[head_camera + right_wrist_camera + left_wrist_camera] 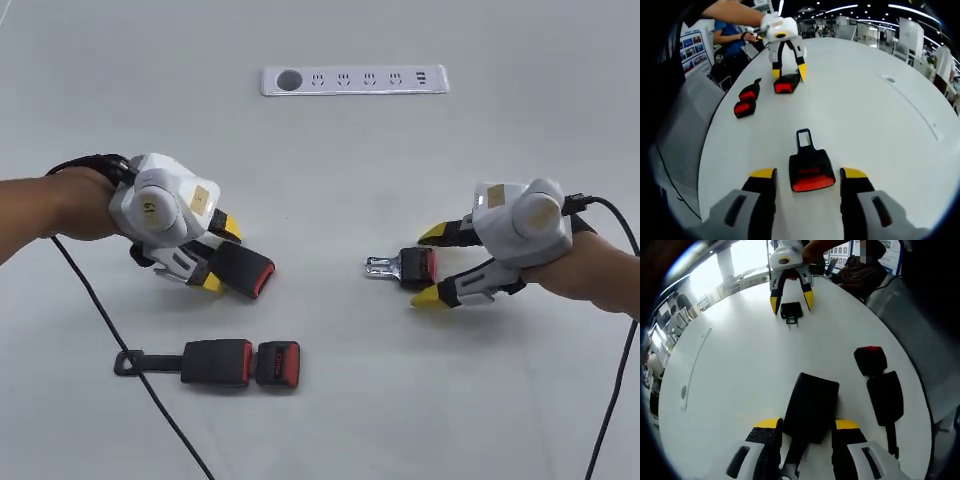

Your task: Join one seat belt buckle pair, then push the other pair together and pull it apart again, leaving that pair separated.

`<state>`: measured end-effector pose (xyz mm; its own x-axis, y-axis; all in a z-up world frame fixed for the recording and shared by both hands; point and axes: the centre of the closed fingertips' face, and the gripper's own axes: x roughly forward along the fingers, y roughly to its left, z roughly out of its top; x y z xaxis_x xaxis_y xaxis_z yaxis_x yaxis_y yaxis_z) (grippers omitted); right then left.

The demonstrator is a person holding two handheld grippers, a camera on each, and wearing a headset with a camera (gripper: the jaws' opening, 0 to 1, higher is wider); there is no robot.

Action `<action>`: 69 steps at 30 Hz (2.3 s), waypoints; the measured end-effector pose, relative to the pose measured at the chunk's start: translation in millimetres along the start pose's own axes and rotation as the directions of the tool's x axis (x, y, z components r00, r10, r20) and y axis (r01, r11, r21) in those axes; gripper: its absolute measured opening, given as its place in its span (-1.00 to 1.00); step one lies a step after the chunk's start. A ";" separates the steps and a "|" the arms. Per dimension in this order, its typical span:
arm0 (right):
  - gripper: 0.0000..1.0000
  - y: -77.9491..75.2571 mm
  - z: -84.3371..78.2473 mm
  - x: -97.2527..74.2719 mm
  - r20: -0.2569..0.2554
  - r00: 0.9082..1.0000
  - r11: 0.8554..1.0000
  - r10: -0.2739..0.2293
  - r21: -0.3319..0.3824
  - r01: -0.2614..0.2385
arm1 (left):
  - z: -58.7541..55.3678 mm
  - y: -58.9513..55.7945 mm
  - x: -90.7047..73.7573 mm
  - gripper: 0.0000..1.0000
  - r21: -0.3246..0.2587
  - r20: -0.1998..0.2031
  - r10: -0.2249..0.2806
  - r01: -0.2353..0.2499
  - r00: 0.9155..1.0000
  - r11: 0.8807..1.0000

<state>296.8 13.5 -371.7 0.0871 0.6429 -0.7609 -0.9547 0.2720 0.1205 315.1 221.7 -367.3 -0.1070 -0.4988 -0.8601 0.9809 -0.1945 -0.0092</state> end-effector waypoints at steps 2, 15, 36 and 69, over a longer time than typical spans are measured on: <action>-0.02 1.5 1.7 0.2 0.004 1.000 1.000 0.007 -0.002 -0.007 | 0.2 2.0 -0.5 -0.23 -0.025 0.016 0.026 -0.026 1.000 0.999; -0.31 -1.7 4.6 -0.5 -0.034 0.999 0.999 0.005 -0.039 -0.007 | -2.1 6.7 -2.7 -0.29 -0.262 0.036 0.184 -0.169 0.982 0.950; -0.32 -5.3 17.8 5.8 0.061 0.998 0.998 0.028 -0.050 -0.025 | -3.4 9.8 -2.0 -0.30 -0.275 0.021 0.187 -0.174 0.982 0.946; -0.32 14.2 78.1 58.6 0.179 0.982 0.997 0.056 -0.070 -0.044 | -9.0 11.2 0.8 -0.30 -0.293 0.002 0.199 -0.190 0.980 0.937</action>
<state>310.6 111.0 -364.8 0.0831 0.7747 -0.6268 -0.9753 0.1925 0.1087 327.4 226.7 -372.7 0.0904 -0.5291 -0.8437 0.9872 0.1596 0.0057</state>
